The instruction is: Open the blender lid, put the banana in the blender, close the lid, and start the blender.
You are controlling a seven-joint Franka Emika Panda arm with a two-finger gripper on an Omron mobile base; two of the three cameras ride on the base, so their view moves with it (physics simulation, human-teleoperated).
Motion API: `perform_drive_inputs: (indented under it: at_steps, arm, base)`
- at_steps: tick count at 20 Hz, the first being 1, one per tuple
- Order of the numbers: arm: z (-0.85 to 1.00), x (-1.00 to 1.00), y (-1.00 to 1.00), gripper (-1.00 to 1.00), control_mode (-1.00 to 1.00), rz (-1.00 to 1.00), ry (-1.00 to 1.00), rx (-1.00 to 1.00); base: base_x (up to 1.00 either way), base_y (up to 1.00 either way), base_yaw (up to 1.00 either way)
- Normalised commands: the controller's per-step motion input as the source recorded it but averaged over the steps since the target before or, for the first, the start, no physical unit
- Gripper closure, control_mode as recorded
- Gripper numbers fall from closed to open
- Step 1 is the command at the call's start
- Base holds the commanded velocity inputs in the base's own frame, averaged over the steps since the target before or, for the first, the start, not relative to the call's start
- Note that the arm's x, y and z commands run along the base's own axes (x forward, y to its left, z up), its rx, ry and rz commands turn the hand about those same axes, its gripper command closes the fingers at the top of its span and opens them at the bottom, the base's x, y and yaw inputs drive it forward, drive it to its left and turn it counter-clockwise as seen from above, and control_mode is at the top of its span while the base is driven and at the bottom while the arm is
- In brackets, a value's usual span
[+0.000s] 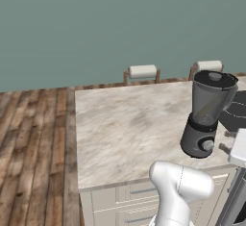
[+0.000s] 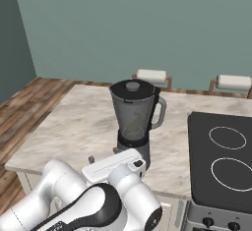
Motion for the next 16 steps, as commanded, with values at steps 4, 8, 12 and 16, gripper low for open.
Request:
perform_drive_inputs:
  at_steps: [4,8,12,16]
  arm:
    - [-0.11,0.16,0.00,-1.00,-1.00,0.00,0.00,-0.04]
    - [-0.19,0.21,0.00,-1.00,-1.00,0.00,0.00,-0.04]
    - [-0.25,0.17,0.00,-1.00,-1.00,0.00,0.00,-0.01]
    - [-0.19,0.19,0.00,-1.00,-1.00,0.00,0.00,0.00]
  base:
    - [0.00,0.00,0.00]
    - [0.00,0.00,0.00]
    - [0.00,0.00,0.00]
    - [0.00,0.00,0.00]
